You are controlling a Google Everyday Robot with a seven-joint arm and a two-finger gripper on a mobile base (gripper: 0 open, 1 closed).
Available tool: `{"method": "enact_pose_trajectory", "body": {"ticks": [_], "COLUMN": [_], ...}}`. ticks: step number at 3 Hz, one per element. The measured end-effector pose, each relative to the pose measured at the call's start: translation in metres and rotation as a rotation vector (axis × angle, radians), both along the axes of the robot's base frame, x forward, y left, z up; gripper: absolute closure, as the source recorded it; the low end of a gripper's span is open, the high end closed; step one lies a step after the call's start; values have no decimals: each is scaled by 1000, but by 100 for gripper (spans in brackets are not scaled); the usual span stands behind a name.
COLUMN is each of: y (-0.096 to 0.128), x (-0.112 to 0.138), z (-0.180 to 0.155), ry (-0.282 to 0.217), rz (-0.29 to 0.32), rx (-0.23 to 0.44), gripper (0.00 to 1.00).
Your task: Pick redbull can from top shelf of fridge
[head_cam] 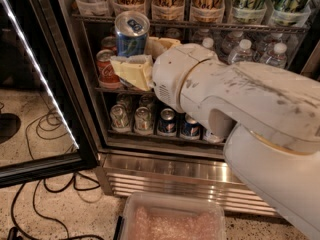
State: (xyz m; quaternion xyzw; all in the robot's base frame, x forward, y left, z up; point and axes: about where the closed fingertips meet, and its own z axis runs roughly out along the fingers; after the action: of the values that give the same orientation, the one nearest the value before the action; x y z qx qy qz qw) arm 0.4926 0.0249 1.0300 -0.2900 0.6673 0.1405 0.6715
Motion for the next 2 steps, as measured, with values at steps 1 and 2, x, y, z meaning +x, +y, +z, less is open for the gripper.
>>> {"method": "enact_pose_trajectory", "body": {"ticks": [1,2], "y": [6,13], "x": [-20,-26], "z": [-1,3], "ry": [18,3], "rz": [92,121], "rx": [24,16], "gripper": [100,100]}}
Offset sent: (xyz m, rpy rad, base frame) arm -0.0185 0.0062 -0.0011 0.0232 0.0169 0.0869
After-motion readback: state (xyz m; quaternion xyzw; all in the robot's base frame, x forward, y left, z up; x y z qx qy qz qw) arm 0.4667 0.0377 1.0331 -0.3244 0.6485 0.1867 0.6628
